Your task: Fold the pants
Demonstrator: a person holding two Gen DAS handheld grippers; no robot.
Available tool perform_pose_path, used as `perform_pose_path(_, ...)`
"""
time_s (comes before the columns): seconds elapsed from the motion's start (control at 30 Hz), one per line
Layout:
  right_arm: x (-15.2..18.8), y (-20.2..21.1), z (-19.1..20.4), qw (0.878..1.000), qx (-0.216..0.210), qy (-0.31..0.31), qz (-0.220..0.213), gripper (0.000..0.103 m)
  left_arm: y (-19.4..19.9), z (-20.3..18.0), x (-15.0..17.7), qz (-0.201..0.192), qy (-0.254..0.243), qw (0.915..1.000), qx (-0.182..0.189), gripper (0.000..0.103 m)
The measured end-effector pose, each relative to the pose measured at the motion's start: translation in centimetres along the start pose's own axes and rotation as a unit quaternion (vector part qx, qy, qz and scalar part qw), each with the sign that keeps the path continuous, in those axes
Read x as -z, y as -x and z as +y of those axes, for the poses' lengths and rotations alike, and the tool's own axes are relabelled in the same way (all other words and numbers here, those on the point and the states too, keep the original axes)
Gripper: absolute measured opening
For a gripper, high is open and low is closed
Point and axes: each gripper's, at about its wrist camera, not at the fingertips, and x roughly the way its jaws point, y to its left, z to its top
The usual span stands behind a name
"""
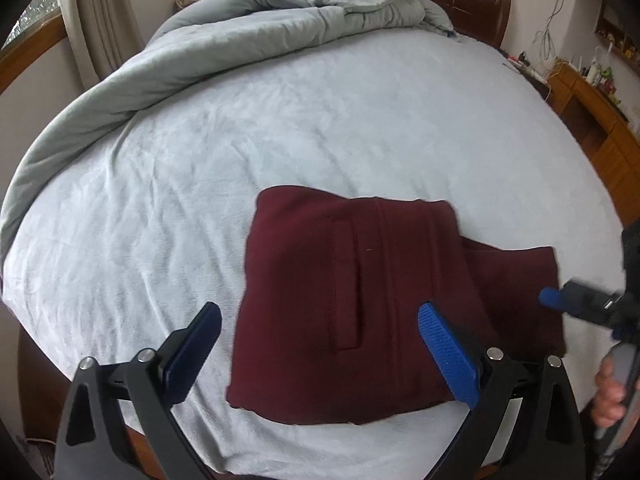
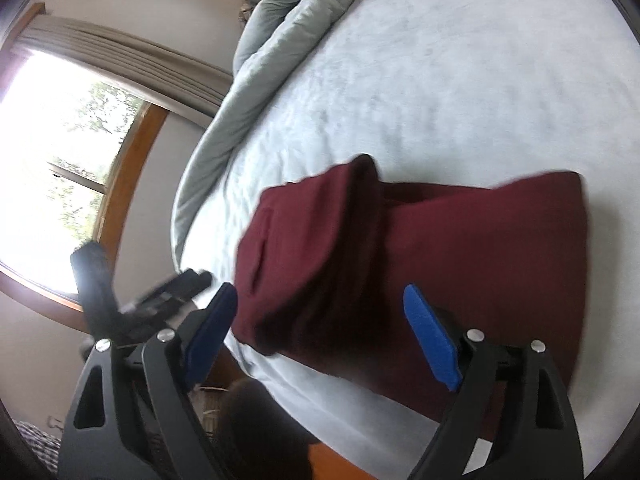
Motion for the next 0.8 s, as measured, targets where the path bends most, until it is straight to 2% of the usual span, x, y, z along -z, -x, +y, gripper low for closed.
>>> perform_pose_path(0.13,-1.1,-2.0,1.4,1.000,-0.005,-0.001,0.015,0.086,-0.9,1.0,0.3,0.000,-0.006,0.9998,-0.018,0.099)
perform_pose_path(0.33,-0.9,-4.3,1.9,0.999,0.014,-0.004,0.034,0.086,-2.5,3.5,0.7,0.027,0.024,0.9992,-0.015,0.099)
perform_pose_path(0.5,-0.5,-5.8,1.2,0.998,0.020,-0.013,0.057,0.087,-3.3,5.0,0.9,0.031,0.044,0.9984,-0.014,0.099)
perform_pose_path(0.6,0.1,-7.2,0.7,0.997,0.032,-0.013,0.075,0.090,-3.7,5.5,1.1,0.037,0.053,0.9979,-0.002,0.099)
perform_pose_path(0.67,0.6,-7.6,0.3,0.996,0.042,-0.010,0.083,0.088,-3.8,5.6,1.2,0.039,0.054,0.9978,0.002,0.099)
perform_pose_path(0.8,1.2,-6.8,-0.3,0.997,0.043,-0.018,0.069,0.088,-4.3,6.0,1.6,0.049,0.057,0.9972,0.008,0.099)
